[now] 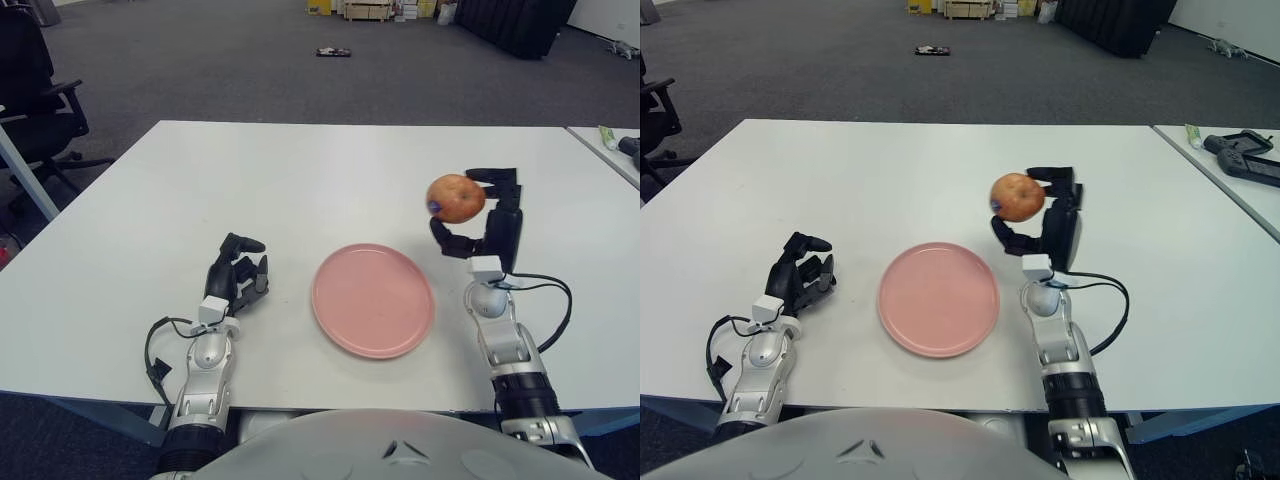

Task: Put the apple into the plate.

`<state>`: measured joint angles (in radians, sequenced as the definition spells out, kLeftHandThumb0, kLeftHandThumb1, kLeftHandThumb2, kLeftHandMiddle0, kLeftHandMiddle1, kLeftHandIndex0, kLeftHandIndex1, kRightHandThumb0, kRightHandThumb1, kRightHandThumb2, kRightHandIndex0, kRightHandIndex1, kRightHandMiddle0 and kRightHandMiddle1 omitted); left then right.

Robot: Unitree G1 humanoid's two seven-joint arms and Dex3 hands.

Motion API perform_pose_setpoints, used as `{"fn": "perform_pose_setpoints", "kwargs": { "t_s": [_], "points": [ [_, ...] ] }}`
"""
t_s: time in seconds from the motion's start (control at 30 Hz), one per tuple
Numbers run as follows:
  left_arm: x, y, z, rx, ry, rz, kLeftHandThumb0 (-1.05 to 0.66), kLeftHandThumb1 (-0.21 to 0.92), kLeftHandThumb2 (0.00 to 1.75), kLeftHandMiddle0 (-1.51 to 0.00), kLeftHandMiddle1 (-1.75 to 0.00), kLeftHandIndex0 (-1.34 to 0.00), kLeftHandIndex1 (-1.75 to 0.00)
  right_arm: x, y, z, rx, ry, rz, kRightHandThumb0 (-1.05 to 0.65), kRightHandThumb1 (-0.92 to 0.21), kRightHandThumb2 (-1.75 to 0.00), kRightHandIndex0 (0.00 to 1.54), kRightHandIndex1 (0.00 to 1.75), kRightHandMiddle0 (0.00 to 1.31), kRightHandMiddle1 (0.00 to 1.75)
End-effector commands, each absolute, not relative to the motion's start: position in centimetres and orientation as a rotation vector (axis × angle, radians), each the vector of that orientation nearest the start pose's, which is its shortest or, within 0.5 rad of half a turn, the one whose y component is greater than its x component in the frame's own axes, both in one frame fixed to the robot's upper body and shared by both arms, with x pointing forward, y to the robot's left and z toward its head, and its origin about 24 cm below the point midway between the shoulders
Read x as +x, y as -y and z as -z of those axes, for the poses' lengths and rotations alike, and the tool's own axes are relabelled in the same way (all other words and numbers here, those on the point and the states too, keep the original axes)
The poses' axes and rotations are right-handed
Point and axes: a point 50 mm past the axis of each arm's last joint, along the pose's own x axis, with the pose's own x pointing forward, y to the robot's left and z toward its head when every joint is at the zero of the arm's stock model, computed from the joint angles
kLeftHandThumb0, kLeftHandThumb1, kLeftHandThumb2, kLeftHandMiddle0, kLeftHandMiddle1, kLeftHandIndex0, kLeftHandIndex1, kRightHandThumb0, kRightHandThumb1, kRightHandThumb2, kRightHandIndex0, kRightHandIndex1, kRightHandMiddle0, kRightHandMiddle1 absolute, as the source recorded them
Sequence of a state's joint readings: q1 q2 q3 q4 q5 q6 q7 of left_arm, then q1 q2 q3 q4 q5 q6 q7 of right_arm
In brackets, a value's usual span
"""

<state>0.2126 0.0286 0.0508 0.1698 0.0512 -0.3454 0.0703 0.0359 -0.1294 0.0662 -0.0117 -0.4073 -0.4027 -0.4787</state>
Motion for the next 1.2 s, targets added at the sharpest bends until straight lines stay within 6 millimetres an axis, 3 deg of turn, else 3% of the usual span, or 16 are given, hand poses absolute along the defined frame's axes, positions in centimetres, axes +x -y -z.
{"fn": "perform_pose_setpoints", "kwargs": {
  "t_s": [0.0,0.27,0.53,0.83,1.17],
  "points": [
    [20.1,-18.3,0.8,0.094,-0.022,-0.160,-0.39,0.63,0.93,-0.86,-1.75,-0.37,-1.75,22.8,14.6,-8.6,-0.391,0.538,0.182,0.00,-0.02,-1.63,0.86,1.67,0.60,1.75],
    [20.2,-18.3,1.0,0.093,-0.039,-0.160,-0.39,0.66,0.88,-0.84,-1.75,-0.35,-1.75,22.3,12.3,-7.8,-0.396,0.520,-0.012,0.00,-0.01,-1.64,0.88,1.65,0.61,1.75],
    [20.2,-18.2,1.0,0.102,-0.047,-0.155,-0.38,0.68,0.87,-0.86,-1.75,-0.34,-1.75,22.0,11.5,-7.5,-0.383,0.449,-0.177,0.00,0.02,-1.67,0.90,1.63,0.63,1.75],
    [20.2,-18.2,1.0,0.094,-0.050,-0.158,-0.38,0.68,0.87,-0.85,-1.75,-0.34,-1.75,21.9,11.1,-6.9,-0.522,0.282,-0.369,0.00,0.00,-1.65,0.89,1.63,0.62,1.75],
    [20.2,-18.2,1.0,0.091,-0.046,-0.157,-0.38,0.67,0.87,-0.83,-1.75,-0.34,-1.75,21.9,10.2,-5.1,-0.642,0.152,-0.456,0.00,-0.02,-1.63,0.87,1.66,0.60,1.75]
  ]
}}
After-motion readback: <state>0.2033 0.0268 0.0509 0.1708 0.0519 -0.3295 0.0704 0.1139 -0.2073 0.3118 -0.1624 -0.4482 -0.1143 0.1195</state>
